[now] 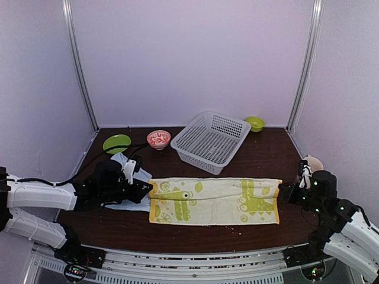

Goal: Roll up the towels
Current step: Fold the towel at the center of the board.

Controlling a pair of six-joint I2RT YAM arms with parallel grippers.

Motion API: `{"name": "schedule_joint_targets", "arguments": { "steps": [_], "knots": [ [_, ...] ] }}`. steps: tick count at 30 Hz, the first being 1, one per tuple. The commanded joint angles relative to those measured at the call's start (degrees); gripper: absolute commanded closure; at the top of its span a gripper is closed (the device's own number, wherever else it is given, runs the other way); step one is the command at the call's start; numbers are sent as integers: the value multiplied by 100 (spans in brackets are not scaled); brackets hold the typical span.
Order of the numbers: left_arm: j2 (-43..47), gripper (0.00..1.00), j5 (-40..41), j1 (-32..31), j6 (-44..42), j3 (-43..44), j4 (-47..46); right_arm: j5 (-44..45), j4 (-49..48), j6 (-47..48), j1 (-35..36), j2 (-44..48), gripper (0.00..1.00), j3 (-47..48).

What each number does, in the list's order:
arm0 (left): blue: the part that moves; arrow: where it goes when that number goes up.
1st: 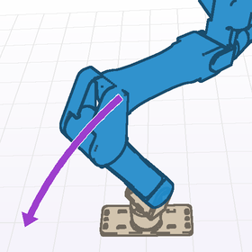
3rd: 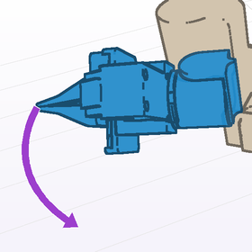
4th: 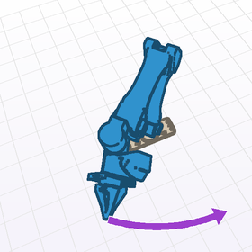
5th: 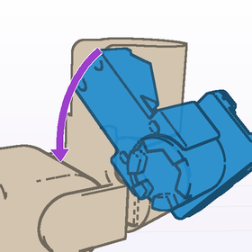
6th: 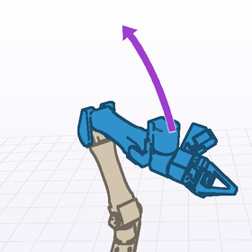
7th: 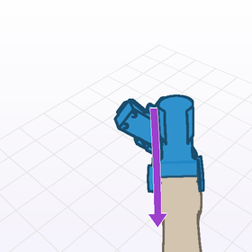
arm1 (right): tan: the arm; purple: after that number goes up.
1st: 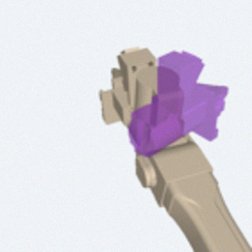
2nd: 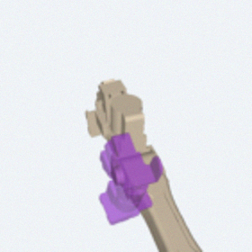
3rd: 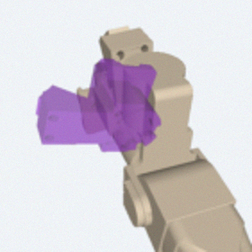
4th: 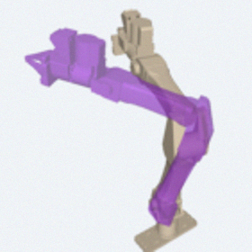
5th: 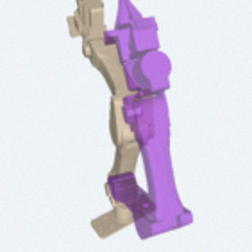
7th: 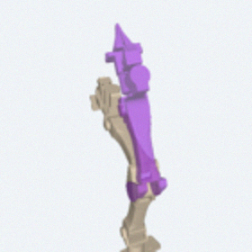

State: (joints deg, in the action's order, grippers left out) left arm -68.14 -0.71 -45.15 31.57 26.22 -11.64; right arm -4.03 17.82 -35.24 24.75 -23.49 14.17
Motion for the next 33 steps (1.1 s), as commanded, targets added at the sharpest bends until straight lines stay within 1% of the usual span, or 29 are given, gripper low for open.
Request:
{"name": "schedule_joint_targets", "arguments": {
  "steps": [1, 4, 9, 16, 24, 27, 30, 33],
  "knots": [
    [54, 98, -226, -2, -66, -226, -32, -275, 183, -273, -6, 193, 100, -222],
    [-70, 98, -361, -39, -52, -320, -202, -328, 139, -425, 3, 263, 100, -395],
    [-210, 98, -368, -154, -59, -306, -271, -338, 239, -540, 1, 452, 100, -465],
    [187, 95, -406, -242, -193, -476, -384, -361, 345, -606, 3, 662, 100, -484],
    [-173, 92, -368, -383, -205, -398, -260, -475, 377, -693, 3, 537, 100, -499],
    [-225, 94, -306, -391, -151, -432, -357, -451, 372, -699, 8, 563, 100, -511],
    [-143, 100, -208, -396, -105, -365, -397, -336, 347, -660, 12, 564, 100, -438],
    [156, 100, 62, -390, -238, -83, -133, -74, 353, -468, 9, 520, 100, -117]
  ]
}}
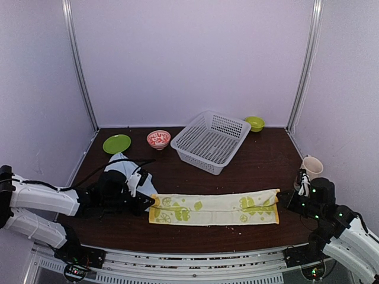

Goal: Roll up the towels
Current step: Fold the towel at the center of the board.

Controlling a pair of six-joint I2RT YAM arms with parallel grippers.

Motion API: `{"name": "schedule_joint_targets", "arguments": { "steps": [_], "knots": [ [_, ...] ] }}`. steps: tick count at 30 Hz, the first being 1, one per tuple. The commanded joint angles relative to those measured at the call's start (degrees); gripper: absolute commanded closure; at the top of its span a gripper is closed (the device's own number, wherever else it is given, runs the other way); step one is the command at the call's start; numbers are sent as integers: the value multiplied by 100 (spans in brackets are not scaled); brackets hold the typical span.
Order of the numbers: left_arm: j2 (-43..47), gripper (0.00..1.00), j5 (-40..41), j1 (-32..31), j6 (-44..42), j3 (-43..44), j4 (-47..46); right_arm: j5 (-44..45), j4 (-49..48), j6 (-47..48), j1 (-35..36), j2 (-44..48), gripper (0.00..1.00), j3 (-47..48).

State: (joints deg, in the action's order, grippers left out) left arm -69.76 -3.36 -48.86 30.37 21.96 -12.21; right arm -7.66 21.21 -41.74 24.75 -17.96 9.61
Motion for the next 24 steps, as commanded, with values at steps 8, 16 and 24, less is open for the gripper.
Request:
{"name": "schedule_joint_targets", "arguments": {
  "steps": [8, 16, 24],
  "knots": [
    [907, 100, 1322, -14, -757, 618, -77, 705, -572, 645, 1, -570, 100, 786],
    [472, 100, 1709, -12, -946, 409, -935, 828, -1649, 822, -7, -1428, 100, 664],
    [-250, 100, 1876, 31, -1116, 438, -1627, 1207, -2503, 898, -23, -2142, 100, 524]
  ]
}}
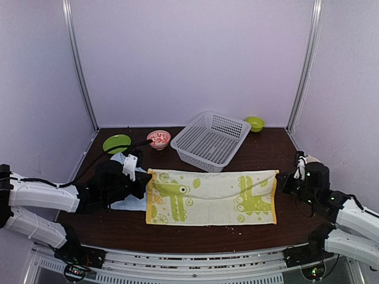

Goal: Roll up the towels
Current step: Fold the towel at the center of the board.

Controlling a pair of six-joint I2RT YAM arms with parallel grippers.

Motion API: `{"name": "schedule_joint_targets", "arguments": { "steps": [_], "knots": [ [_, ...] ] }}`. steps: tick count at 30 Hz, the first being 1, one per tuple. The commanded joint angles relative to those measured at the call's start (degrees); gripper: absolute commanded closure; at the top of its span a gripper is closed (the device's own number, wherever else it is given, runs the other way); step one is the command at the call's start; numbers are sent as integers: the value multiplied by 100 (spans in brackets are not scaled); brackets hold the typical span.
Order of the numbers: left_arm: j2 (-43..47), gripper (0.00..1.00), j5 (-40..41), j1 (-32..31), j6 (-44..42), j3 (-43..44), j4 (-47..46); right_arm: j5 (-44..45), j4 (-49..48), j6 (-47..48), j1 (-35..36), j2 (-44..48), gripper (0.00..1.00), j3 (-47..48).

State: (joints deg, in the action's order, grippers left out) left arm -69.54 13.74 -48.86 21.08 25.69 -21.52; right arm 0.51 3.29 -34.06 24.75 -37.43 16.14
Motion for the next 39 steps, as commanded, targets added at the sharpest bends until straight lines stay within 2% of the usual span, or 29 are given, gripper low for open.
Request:
{"name": "schedule_joint_targets", "arguments": {
  "steps": [1, 9, 15, 23, 26, 31, 39],
  "knots": [
    [-346, 100, 160, 34, -204, 79, -737, 418, -833, 147, -28, -255, 100, -140],
    [-541, 100, 319, 52, -314, 69, -967, 373, -1710, 481, -32, -583, 100, -172],
    [-694, 100, 426, 74, -263, -19, -1173, 261, -1783, 514, -32, -854, 100, -257],
    [-1404, 98, -524, 93, 48, 598, 13, -143, -1658, 306, -34, -1185, 100, -321],
    [-1658, 97, -862, 96, 212, 592, -103, -203, -1658, 323, -32, -1229, 100, -307],
    [-1752, 94, -936, 91, 304, 524, -274, -203, -1593, 381, -32, -1206, 100, -277],
    [-1800, 83, -888, 96, 126, 727, 87, -201, -1567, 391, -32, -1194, 100, -283]
  ]
}}
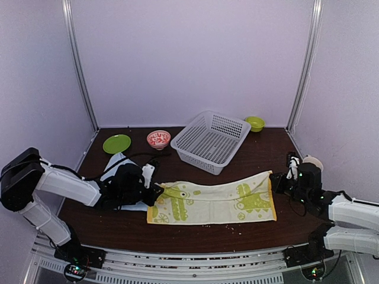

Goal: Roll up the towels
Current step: Fold the towel at the center of the board.

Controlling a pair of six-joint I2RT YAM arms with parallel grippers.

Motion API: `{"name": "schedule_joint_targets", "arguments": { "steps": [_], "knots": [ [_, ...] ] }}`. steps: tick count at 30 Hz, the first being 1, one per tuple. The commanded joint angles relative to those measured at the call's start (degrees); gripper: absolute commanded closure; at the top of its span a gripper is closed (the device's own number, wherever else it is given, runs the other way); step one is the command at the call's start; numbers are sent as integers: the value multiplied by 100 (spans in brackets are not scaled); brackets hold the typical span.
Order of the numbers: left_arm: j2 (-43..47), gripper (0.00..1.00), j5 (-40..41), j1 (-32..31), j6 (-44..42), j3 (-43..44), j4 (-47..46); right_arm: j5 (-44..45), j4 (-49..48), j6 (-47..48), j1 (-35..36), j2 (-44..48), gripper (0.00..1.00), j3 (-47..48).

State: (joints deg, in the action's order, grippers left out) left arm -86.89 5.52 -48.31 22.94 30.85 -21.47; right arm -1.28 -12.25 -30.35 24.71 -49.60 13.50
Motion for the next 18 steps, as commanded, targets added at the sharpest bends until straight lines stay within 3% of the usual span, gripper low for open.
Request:
{"name": "schedule_joint_targets", "arguments": {
  "steps": [1, 13, 18],
  "knots": [
    [-84, 81, -75, 39, -66, 225, 115, -22, -14, 20, -30, 21, 100, -17],
    [-253, 67, -136, 49, -194, 502, 308, -47, -8, 53, -28, 3, 100, 1],
    [73, 49, 113, 152, -169, 564, 539, -67, 34, 27, -29, 75, 100, -28]
  ]
}}
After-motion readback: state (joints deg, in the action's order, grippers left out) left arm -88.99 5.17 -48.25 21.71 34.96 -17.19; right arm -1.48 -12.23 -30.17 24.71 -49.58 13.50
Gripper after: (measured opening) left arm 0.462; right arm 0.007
